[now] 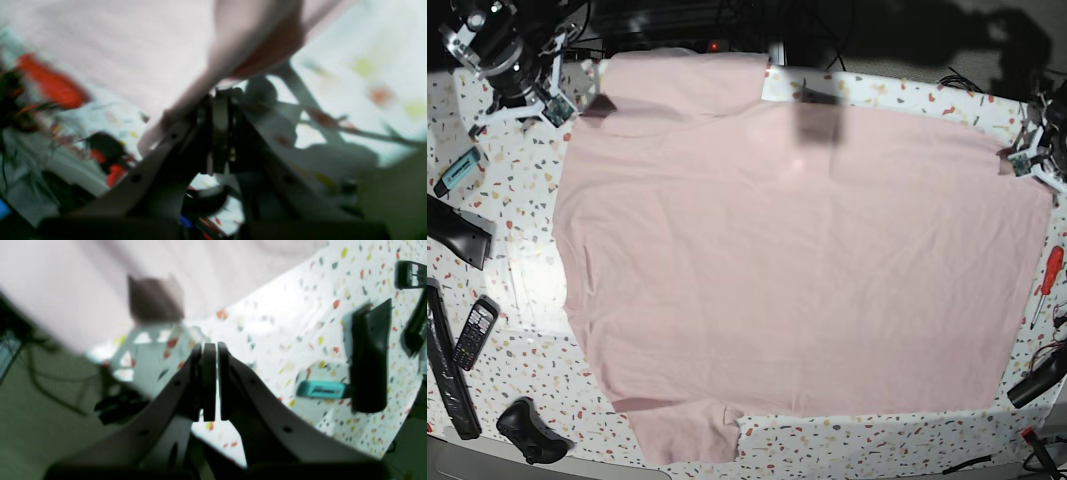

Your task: Fold the T-shirt properly

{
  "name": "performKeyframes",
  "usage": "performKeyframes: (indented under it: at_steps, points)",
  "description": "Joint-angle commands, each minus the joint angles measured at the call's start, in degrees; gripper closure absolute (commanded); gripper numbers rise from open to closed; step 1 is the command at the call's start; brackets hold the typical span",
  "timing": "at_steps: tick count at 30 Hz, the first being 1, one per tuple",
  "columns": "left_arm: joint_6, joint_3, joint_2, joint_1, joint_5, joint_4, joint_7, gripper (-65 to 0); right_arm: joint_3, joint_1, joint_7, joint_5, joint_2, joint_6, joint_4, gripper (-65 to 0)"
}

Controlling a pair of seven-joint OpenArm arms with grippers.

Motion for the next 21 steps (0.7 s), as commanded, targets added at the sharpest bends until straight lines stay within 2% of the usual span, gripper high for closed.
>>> performKeyframes:
  at_steps: [1,9,15,21]
  points:
    - [1.7,-2.0,-1.9,-0.9,-0.7,0.4,0.3,0.0,0.5,1.2,0.9,0.7,0.5,-0.5,1.0,0.0]
    - [2.6,-11.2,1.7,-0.8,-4.2,0.4,-0.7,0.0,0.4,8.3,1.0,4.7,-2.2,-0.4,0.8,0.0]
    - [3.1,-12.7,4.3,-0.9,-4.2,0.4,-1.7,0.0,0.4,8.9,1.6,4.5,-2.2,-0.5,0.7,0.0]
    - [12.9,-12.7,6.2,-1.1,-3.5,0.4,-1.7,0.0,0.4,11.6,1.7,4.5,-2.3,-3.4,-0.3,0.0]
